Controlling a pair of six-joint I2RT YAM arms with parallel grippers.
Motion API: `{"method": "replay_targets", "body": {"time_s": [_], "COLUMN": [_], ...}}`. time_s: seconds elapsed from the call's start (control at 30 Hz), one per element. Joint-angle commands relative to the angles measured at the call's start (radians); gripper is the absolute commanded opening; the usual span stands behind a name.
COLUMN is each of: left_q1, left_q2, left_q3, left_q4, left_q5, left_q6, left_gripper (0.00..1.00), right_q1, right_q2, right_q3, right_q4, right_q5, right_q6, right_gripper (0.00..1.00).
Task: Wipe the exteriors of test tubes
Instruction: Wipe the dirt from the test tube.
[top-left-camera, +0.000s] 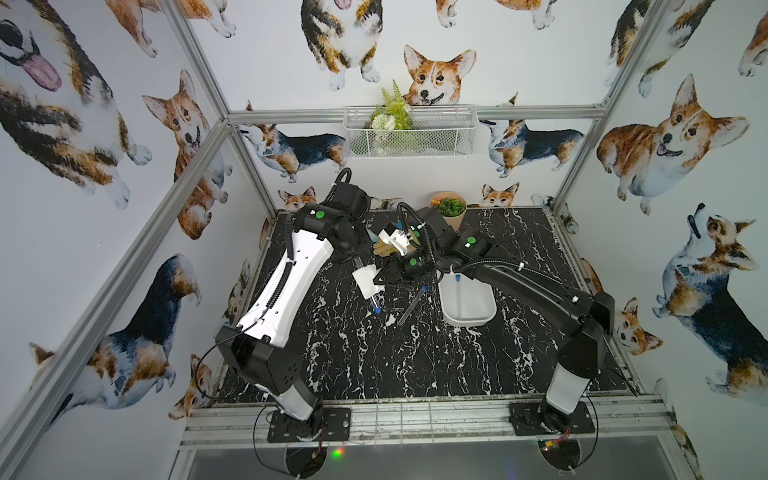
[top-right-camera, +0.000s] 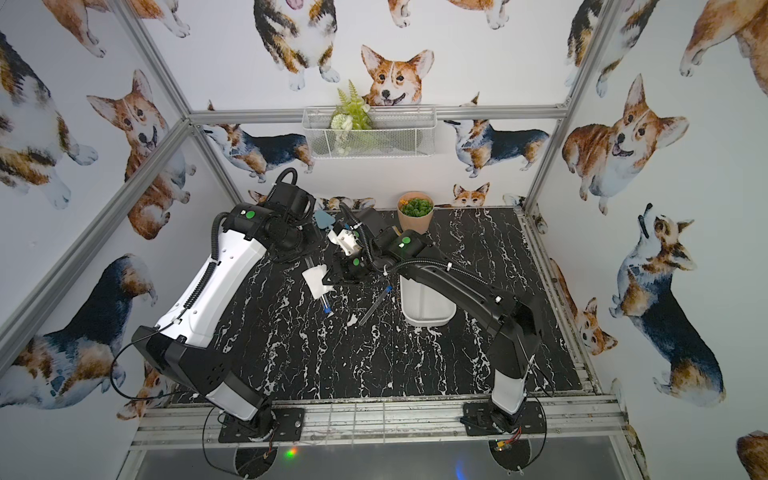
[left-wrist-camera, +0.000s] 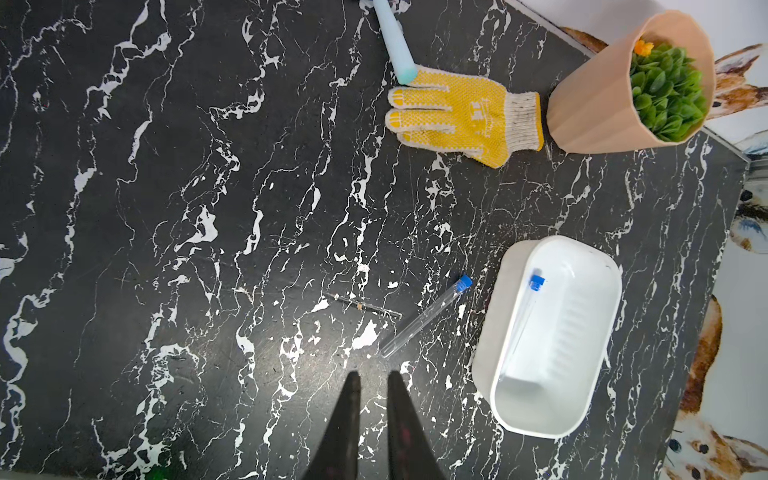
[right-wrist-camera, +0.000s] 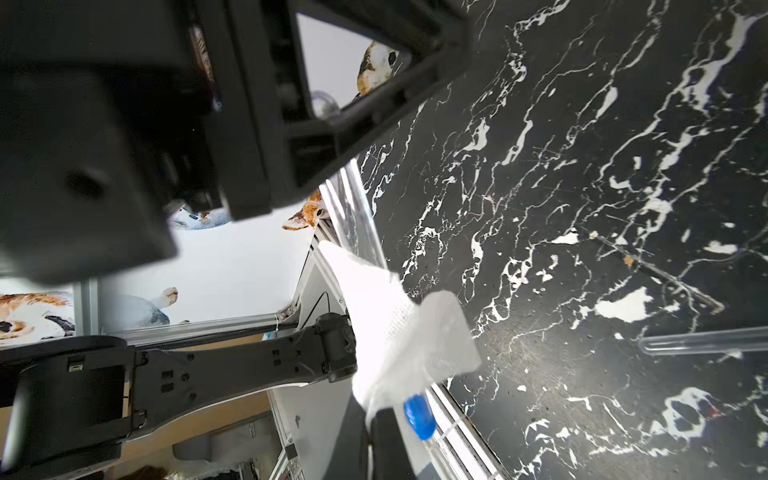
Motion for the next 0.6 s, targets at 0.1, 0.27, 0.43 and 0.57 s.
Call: {"method": "replay_targets", "body": {"time_s": [0.1, 0.27, 0.43, 0.57], "left_q1": [0.0, 0.0, 0.001, 0.0], "left_q2": [-0.014, -0.015, -0.011, -0.004], "left_q3": [0.001, 0.002, 0.002, 0.005], "left_q4": [-0.02, -0.023, -0.017, -0.01], "left_q5": [0.005, 0.002, 0.004, 0.016], "left_q6": [-0.017, -0.013, -0.014, -0.014], "left_gripper": [0.12, 0.12, 0.12, 0.12], "right_q1": [0.0, -0.001, -0.001, -0.001], "right_q2": [0.02, -0.021, -0.046, -0.038], "right_q3": [-0.021, -0.089, -0.138, -0.155], "right_q4": [0.068, 0.093, 0.095, 0.104], "right_q5": [-0.017, -0.02, -0.023, -0.033], "right_q6": [0.037, 0.047, 0.049, 0.051], "right_gripper": [0.0, 0.0, 0.0, 0.0]}}
